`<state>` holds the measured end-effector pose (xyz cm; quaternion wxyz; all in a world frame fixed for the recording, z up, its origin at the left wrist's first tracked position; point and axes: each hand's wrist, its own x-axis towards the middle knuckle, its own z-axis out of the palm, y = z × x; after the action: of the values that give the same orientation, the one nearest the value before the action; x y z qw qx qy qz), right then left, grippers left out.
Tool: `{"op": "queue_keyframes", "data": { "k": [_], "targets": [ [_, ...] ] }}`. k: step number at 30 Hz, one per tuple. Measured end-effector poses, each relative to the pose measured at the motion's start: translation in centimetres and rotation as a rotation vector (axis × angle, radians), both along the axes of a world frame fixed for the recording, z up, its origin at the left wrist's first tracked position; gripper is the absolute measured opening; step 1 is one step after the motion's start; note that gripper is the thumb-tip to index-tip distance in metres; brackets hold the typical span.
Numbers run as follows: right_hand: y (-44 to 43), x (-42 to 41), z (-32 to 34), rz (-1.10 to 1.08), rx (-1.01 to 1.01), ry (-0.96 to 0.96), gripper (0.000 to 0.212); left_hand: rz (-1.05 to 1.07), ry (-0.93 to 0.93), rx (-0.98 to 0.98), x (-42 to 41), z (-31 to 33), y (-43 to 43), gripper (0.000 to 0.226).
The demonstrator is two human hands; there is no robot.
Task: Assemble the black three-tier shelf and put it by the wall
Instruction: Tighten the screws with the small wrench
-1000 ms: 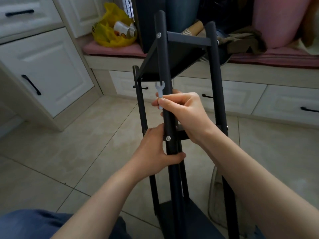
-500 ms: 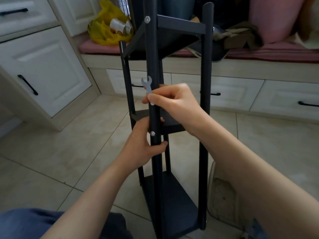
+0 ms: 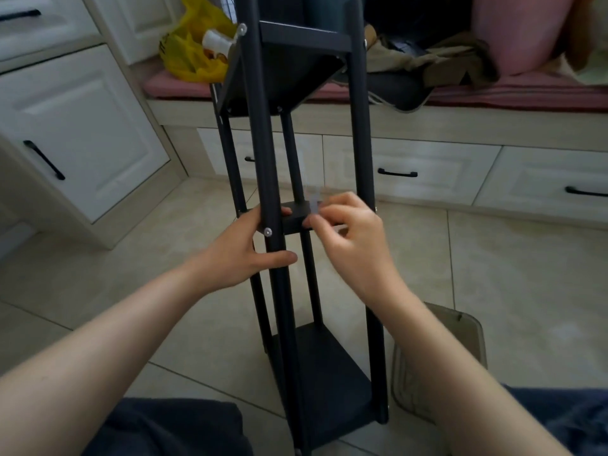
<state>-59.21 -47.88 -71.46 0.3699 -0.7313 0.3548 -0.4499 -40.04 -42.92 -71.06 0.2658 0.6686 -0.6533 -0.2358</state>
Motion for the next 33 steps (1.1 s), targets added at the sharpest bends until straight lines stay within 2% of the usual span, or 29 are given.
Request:
{"op": "queue_keyframes", "data": {
  "k": [4,8,15,23,33],
  "targets": [
    [1.6,-0.1,-3.4,-0.094,-0.086,-0.014,0.011,-0.031,-0.047,0.046,0.3,0.4,-0.7,0.093],
    [2.8,0.3,-5.7,-0.102,0.021,-0.046,0.015,-0.043,-0.02,0.059,0.4,0.4,-1.4,0.091],
    [2.0,1.2,-6.1,-0.011,0.18,0.137,0.019,-0.066,-0.015,0.045,0.0,0.5,-2.2,0.088],
    [0.4,1.8,-4.8,0.02,0.276,0.193,0.023,-0.084,0.001,0.04,0.2,0.2,-2.0,0.087],
    [0.4,2.4,-3.7,0.027,0.141,0.171,0.018,-0.106,0.008,0.036,0.7,0.1,-1.7,0.085]
  ]
}}
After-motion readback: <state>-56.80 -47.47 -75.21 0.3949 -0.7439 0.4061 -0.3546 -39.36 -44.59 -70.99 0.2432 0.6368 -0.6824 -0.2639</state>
